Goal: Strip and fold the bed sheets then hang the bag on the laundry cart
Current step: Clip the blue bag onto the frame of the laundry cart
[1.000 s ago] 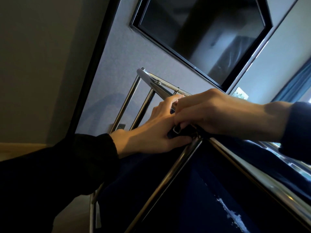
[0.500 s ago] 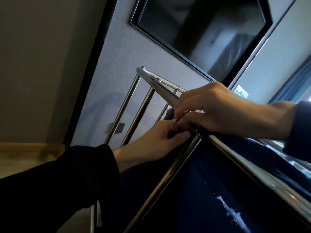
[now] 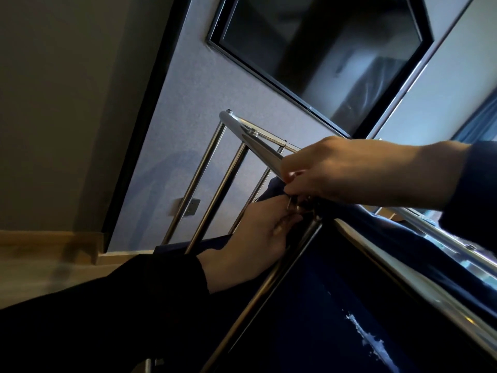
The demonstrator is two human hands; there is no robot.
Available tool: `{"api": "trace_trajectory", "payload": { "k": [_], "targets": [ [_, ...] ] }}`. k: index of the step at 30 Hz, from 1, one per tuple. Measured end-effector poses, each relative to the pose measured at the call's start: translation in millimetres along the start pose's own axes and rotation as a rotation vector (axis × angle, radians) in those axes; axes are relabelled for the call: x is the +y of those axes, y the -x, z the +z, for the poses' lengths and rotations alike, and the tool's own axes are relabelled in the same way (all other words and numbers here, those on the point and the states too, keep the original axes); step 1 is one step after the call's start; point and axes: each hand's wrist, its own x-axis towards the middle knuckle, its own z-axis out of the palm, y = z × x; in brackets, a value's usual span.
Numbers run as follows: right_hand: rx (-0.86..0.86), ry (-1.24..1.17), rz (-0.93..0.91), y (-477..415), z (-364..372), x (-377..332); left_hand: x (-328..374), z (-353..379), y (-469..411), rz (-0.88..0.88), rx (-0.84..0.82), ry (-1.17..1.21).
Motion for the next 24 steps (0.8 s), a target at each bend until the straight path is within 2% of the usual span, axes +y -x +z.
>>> {"api": "trace_trajectory", "payload": {
  "k": [6, 17, 24],
  "targets": [
    [-0.082, 0.103, -0.119, 0.3, -5.6, 6.1, 2.7, 1.8, -0.6, -0.085, 0.029, 0.067],
    [-0.197, 0.207, -0.375, -24.9, -10.2, 3.8, 3.2, 0.4, -0.9, -0.065, 0.056, 0.02],
    [-0.309, 0.28, -0.349, -28.8, -6.1, 2.7, -0.6, -2.1, 1.5, -0.153, 0.021, 0.024]
  ]
}}
